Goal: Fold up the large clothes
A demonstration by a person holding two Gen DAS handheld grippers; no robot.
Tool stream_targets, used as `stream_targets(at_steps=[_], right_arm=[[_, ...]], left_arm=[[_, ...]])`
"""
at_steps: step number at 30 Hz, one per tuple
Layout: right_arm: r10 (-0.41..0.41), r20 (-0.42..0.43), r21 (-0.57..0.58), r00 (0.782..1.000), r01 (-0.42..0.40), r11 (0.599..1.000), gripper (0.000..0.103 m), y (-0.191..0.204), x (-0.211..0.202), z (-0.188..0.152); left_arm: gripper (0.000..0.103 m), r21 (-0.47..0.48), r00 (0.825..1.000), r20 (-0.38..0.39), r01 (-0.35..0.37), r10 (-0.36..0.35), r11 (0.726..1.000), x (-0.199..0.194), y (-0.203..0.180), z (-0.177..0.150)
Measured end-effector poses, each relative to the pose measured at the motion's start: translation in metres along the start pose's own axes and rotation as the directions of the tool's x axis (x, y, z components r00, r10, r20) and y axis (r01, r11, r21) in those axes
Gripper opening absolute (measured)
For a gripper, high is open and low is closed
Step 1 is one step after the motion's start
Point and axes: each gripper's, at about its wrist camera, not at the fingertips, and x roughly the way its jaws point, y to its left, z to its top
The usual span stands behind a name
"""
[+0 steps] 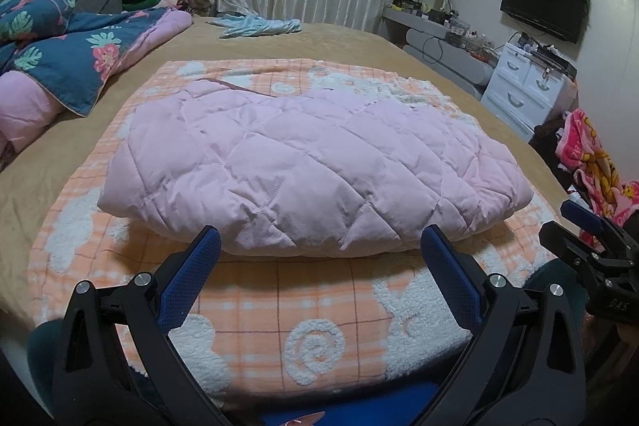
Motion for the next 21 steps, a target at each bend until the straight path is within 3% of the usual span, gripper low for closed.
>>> stream_targets(at_steps=[21], right_arm=[[0.003, -0.004, 0.001, 1.000, -0.003, 1.000, 0.099, 0.0038, -0.0031, 0.0007]], left_arm=[[0.094, -0.002, 1.000, -0.001, -0.005, 0.005, 1.000, -0.0006, 0.0006, -0.0007]])
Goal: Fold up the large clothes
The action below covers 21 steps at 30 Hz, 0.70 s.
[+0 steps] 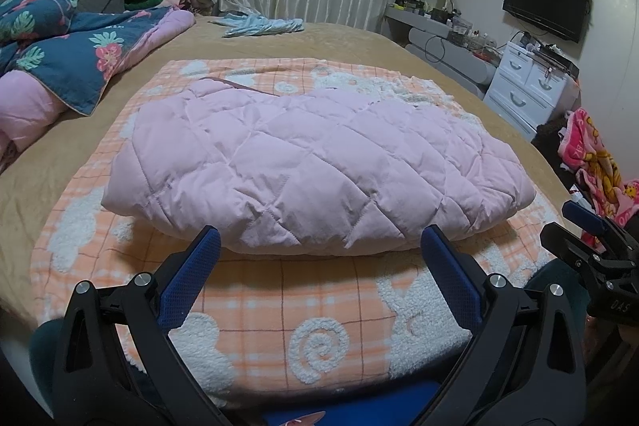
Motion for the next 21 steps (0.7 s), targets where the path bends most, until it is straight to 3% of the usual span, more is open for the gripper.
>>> stream_targets(at_steps=[21], right_arm=[[0.000, -0.003, -0.014, 1.000, 0.000, 1.000, 0.099, 0.0033, 0.0010, -0.0019]], left_arm=[[0.094, 0.000, 1.000, 0.012, 0.005, -0.005, 1.000, -0.0046, 0.0009, -0.0001]])
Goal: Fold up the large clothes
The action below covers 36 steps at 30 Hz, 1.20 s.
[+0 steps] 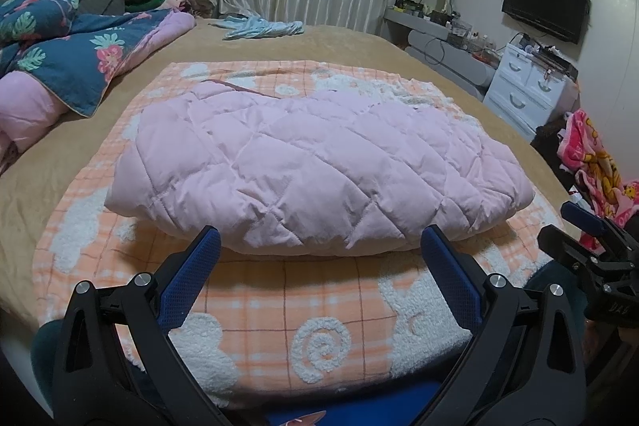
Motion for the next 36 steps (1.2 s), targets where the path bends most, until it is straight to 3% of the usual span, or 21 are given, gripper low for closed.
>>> stream_targets(at_steps=[15, 24, 30, 33, 36], right_arm=[[-0.029, 0.004, -0.012, 1.000, 0.029, 1.000, 0.099, 0.006, 0.002, 0.001], [-0.066, 0.025, 0.005, 0.998, 0.066, 0.998, 0.099, -0.003, -0.004, 0.003], [-0.125, 0.053, 0.080, 0.991, 0.120, 0.990, 0.099, -0.034, -0.016, 0.006], [-0.184, 0.075, 0.142, 0.980, 0.172, 0.975, 0.099, -0.063, -0.027, 0.008], [-0.280, 0.085, 0.218, 0.956, 0.257, 0.942, 0.099, -0.108, -0.039, 0.007]], left_arm=[[0.094, 0.015, 1.000, 0.013, 0.008, -0.008, 1.000, -0.005, -0.002, 0.001], [0.094, 0.013, 0.998, 0.012, -0.068, 0.068, 0.998, -0.001, -0.001, 0.001], [0.094, -0.075, 0.997, -0.011, -0.072, 0.071, 0.995, 0.011, 0.028, 0.010], [0.094, -0.117, 0.993, -0.011, -0.115, 0.114, 0.986, 0.015, 0.050, 0.017], [0.094, -0.165, 0.984, -0.019, -0.179, 0.178, 0.970, 0.021, 0.082, 0.028]])
